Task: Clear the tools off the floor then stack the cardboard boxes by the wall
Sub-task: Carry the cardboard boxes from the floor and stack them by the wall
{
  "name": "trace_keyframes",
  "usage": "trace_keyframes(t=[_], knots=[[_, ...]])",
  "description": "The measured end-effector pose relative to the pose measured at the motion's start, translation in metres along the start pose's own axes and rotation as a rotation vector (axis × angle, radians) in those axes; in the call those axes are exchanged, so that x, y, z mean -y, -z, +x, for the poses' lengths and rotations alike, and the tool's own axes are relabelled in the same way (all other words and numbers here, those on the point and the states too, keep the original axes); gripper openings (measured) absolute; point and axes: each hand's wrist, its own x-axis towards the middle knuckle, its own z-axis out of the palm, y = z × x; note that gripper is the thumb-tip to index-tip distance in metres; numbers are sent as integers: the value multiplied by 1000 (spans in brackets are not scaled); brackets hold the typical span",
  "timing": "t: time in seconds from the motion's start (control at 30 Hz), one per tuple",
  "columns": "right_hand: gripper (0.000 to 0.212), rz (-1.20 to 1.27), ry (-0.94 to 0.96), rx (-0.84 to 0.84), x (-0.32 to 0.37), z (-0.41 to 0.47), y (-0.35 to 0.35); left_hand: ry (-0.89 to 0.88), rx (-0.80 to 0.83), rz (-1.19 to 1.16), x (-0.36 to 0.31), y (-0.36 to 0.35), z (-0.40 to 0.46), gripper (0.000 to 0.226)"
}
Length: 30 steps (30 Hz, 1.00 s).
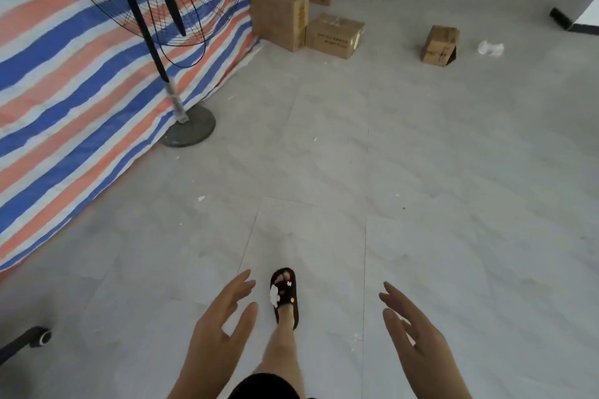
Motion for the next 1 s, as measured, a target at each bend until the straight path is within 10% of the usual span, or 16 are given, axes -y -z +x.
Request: trace_keyframes(t=[0.77, 0.87, 1.0], knots=[[26, 102, 12, -99, 169, 670, -40, 30, 8, -20, -84, -50, 684, 51], [65, 63, 58, -91, 193, 779, -28, 30, -30, -41, -110, -63, 779, 36], [57, 45, 47, 9, 224, 888, -28, 47, -39, -40, -133, -74, 881, 56]])
